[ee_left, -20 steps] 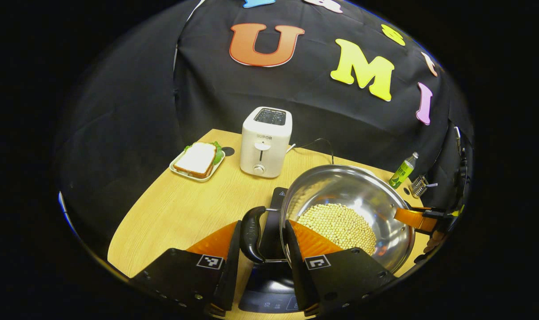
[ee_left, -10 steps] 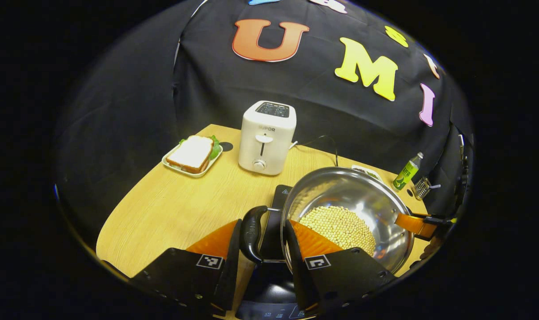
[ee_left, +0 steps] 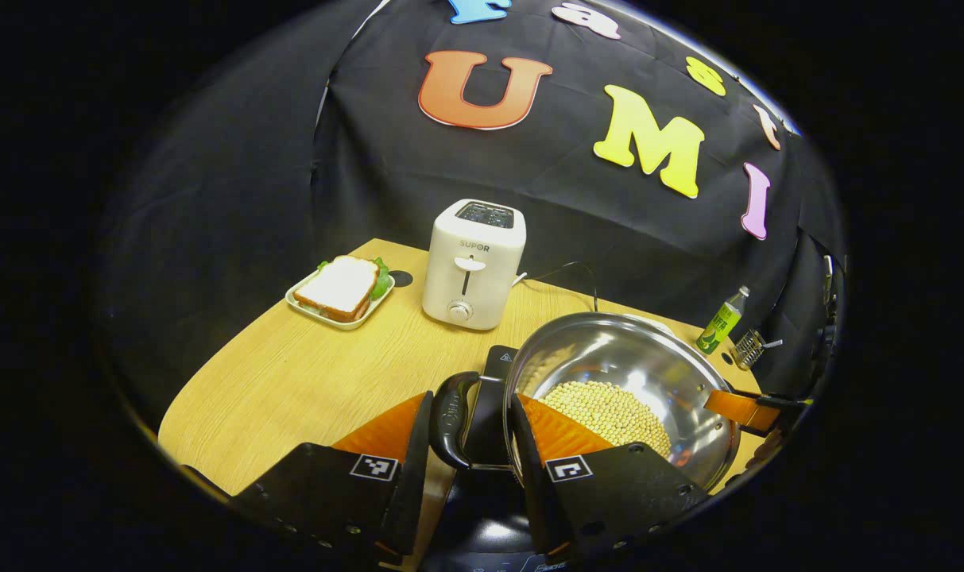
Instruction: First push the handle of the pot to place it horizontally, then grasp the pot with both hands and set it on the induction cooktop.
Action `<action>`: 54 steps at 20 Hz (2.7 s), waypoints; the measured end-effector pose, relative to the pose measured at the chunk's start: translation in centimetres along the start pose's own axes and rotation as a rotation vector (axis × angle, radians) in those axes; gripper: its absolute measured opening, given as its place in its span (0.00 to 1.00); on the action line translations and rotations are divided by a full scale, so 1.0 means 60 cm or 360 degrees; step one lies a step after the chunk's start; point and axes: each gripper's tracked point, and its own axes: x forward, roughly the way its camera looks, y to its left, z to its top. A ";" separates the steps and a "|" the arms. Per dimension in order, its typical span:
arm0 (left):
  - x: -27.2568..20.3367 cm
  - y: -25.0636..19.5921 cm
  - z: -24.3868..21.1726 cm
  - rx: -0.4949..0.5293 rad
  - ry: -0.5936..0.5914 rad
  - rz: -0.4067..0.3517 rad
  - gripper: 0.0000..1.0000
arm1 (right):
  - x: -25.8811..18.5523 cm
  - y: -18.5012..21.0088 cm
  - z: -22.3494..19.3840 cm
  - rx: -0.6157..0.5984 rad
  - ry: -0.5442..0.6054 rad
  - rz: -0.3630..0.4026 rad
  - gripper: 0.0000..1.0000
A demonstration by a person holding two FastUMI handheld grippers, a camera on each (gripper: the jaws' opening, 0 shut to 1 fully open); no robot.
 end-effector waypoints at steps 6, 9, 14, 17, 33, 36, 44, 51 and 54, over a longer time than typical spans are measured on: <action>-0.016 -0.001 0.035 -0.0158 -0.0195 0.0018 0.54 | -0.078 -0.024 0.041 0.0014 -0.0240 0.0085 0.66; -0.052 -0.022 0.060 -0.0182 -0.0309 -0.0057 0.79 | -0.135 -0.052 0.047 0.0008 -0.0339 0.0062 0.82; -0.105 -0.044 0.055 -0.0103 -0.0373 -0.0045 0.94 | -0.218 -0.069 0.035 -0.0057 -0.0440 0.0106 0.95; -0.146 -0.085 0.051 -0.0069 -0.0432 -0.0092 0.95 | -0.271 -0.095 0.028 -0.0118 -0.0552 0.0019 0.96; -0.462 -0.253 0.062 0.0305 -0.0819 -0.0173 0.95 | -0.585 -0.250 0.015 -0.0030 -0.0895 -0.0249 0.96; -0.495 -0.263 0.072 0.0344 -0.0846 -0.0115 0.95 | -0.636 -0.268 0.028 -0.0003 -0.0954 -0.0270 0.98; -0.555 -0.290 0.064 0.0390 -0.0878 -0.0109 0.95 | -0.757 -0.304 0.049 -0.0077 -0.1187 -0.0426 0.96; -0.588 -0.307 0.059 0.0451 -0.0950 -0.0053 0.95 | -0.819 -0.314 0.054 -0.0093 -0.1365 -0.0448 0.96; -0.594 -0.317 0.052 0.0480 -0.0965 -0.0084 0.95 | -0.816 -0.310 0.045 -0.0093 -0.1344 -0.0452 0.96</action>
